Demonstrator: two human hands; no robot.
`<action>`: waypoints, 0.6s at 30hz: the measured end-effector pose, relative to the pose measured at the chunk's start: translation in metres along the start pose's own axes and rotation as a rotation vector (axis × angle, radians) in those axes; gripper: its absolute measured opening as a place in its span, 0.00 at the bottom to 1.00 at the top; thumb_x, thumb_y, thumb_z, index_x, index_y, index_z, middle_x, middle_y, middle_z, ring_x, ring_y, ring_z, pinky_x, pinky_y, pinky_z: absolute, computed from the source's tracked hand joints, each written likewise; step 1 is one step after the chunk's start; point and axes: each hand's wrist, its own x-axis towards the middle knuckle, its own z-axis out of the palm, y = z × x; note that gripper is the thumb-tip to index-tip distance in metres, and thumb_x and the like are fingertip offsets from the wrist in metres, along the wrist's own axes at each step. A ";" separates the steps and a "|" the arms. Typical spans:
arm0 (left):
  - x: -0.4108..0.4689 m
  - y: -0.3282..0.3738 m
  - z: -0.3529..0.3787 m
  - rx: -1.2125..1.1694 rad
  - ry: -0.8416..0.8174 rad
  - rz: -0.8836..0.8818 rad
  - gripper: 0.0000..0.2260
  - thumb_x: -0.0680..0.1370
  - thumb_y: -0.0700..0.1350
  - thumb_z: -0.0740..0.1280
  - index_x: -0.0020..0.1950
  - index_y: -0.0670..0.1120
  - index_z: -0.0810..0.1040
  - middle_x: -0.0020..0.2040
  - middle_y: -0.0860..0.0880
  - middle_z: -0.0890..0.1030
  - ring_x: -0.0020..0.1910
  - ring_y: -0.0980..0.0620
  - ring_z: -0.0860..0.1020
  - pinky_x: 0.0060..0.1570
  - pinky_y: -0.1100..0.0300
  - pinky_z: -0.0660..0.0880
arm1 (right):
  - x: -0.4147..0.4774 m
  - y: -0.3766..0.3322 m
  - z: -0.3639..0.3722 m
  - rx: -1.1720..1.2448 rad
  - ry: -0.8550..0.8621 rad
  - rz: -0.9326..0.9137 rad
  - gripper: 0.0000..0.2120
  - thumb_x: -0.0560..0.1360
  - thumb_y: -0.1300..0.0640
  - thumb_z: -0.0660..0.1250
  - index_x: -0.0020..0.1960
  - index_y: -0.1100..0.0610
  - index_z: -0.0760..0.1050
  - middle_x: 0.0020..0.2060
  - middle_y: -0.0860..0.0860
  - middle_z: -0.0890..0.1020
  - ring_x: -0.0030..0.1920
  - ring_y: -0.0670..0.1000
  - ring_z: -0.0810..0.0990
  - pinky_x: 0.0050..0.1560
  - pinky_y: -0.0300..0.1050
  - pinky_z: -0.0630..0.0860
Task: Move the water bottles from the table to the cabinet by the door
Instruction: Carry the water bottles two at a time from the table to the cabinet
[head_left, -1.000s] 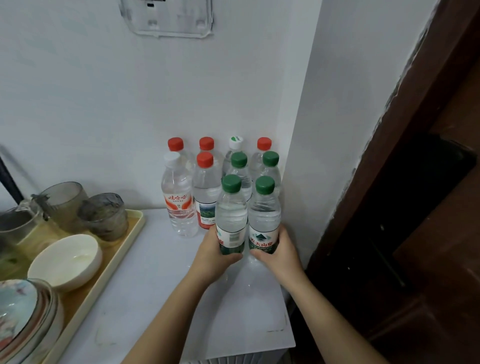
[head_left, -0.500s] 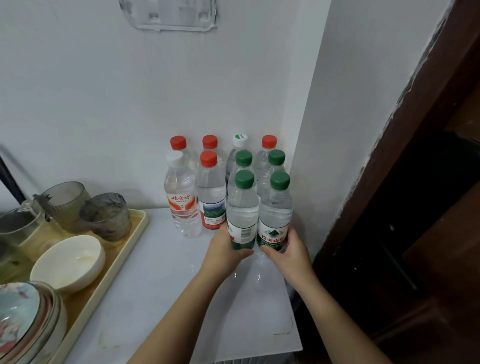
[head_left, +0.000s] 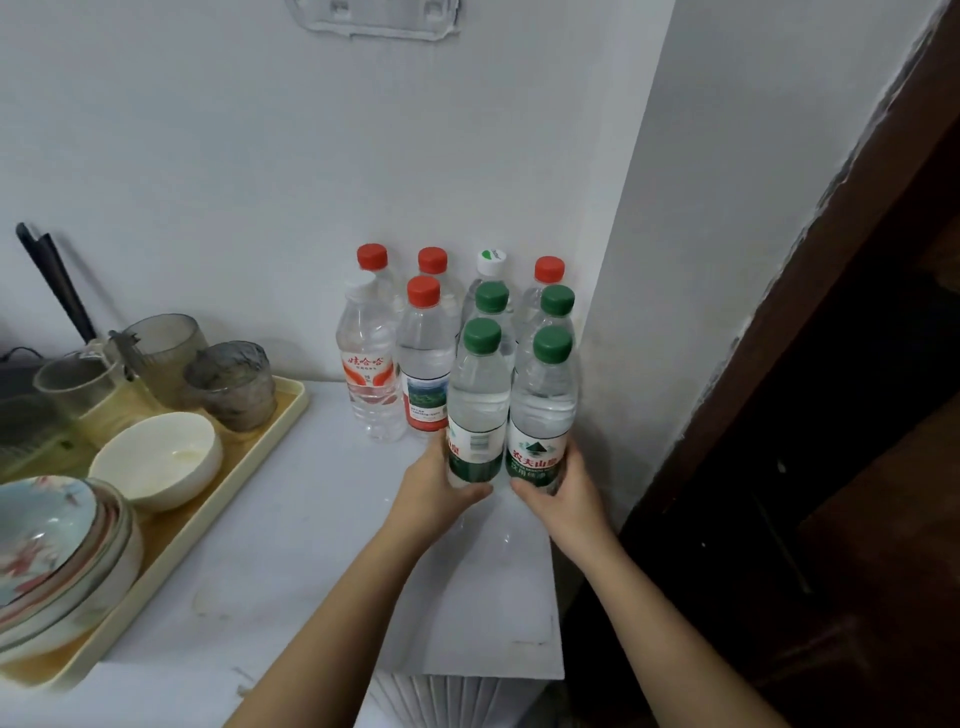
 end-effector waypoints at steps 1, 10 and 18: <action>-0.004 -0.003 0.000 0.016 0.013 -0.019 0.37 0.70 0.46 0.77 0.75 0.47 0.63 0.72 0.49 0.72 0.69 0.49 0.71 0.64 0.60 0.68 | -0.002 0.001 -0.001 0.019 -0.011 0.012 0.33 0.68 0.69 0.75 0.65 0.49 0.66 0.58 0.48 0.78 0.59 0.44 0.78 0.56 0.29 0.73; -0.076 -0.032 -0.014 0.493 0.231 -0.085 0.36 0.78 0.58 0.64 0.79 0.48 0.50 0.79 0.47 0.56 0.78 0.47 0.54 0.75 0.52 0.53 | -0.051 -0.005 0.001 -0.502 -0.067 0.074 0.45 0.75 0.53 0.70 0.79 0.61 0.43 0.79 0.59 0.50 0.79 0.58 0.50 0.76 0.51 0.50; -0.164 -0.068 -0.025 0.733 0.244 -0.258 0.35 0.79 0.66 0.48 0.79 0.50 0.41 0.80 0.46 0.41 0.78 0.43 0.38 0.74 0.40 0.40 | -0.111 -0.027 0.017 -1.083 -0.404 -0.061 0.41 0.79 0.39 0.55 0.79 0.55 0.36 0.79 0.56 0.38 0.77 0.61 0.35 0.74 0.65 0.41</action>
